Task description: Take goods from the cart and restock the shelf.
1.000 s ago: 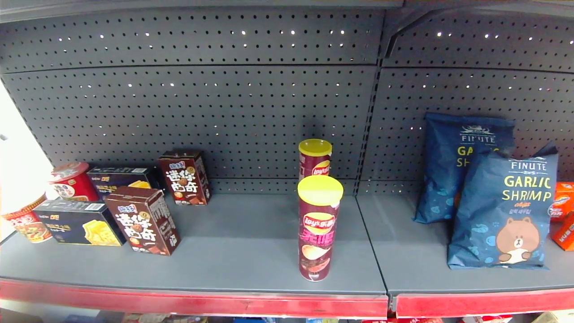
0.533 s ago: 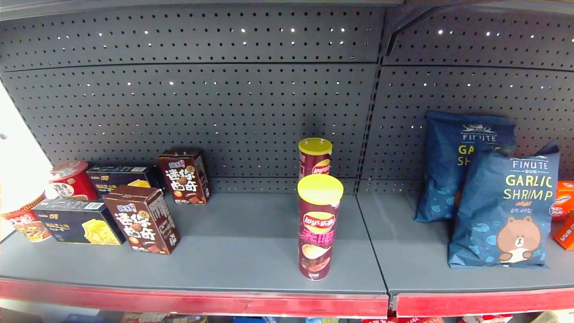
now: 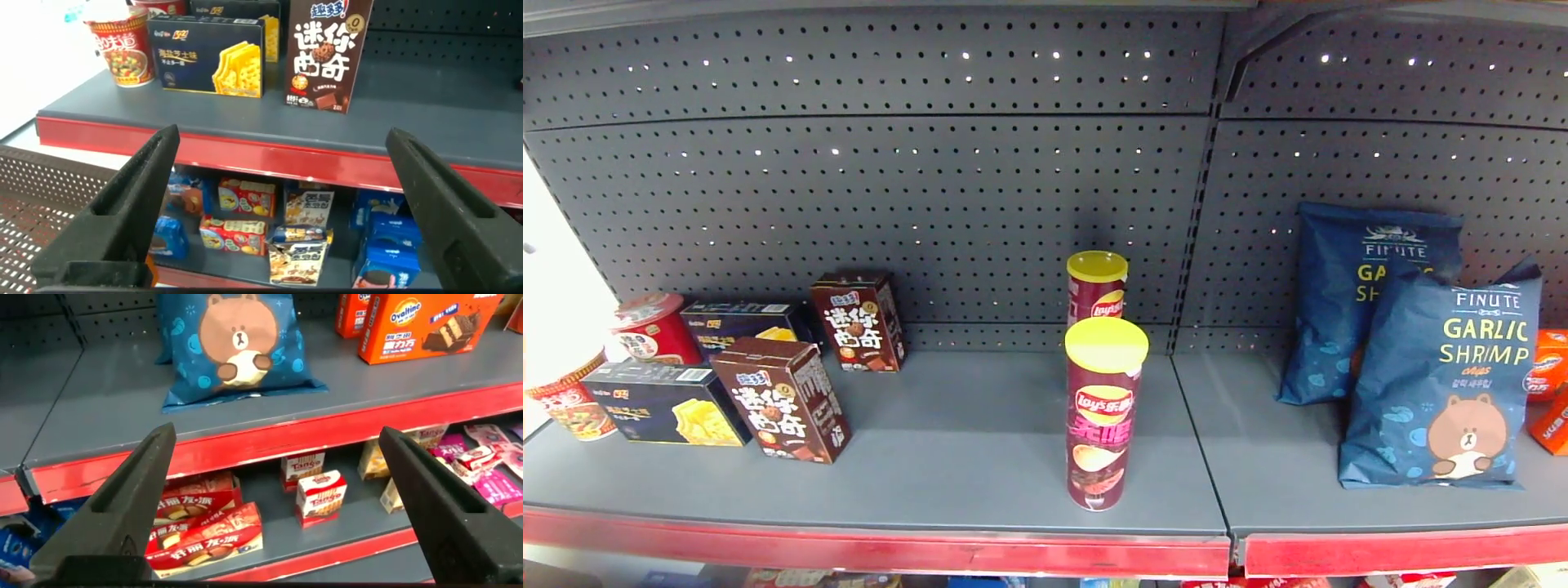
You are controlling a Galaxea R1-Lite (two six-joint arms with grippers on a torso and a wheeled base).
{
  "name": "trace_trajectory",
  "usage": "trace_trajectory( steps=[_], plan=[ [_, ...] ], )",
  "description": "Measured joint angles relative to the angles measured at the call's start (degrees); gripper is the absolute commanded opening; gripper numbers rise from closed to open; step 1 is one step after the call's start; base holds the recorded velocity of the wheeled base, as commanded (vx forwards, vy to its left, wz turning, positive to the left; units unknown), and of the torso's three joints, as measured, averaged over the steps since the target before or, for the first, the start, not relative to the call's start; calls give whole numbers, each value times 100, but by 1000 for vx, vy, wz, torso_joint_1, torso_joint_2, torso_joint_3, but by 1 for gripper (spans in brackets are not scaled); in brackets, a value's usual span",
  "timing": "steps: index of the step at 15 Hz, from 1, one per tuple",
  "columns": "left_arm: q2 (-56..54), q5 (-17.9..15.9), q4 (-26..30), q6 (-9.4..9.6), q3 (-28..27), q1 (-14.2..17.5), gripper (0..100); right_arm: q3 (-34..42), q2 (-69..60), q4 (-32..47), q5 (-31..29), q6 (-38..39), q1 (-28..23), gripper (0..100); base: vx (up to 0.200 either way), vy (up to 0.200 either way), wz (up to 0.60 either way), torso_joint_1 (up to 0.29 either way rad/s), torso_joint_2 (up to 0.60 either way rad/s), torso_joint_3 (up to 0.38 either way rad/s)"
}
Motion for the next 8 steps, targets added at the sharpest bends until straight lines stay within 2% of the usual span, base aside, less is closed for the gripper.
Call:
trace_trajectory(
  steps=[8],
  plan=[
    [0, -2, 5, 84, 0, 0, 100, 0, 1, -1, 33, -245, 5, 100, 0, 0, 0, 0, 0, 0]
  ],
)
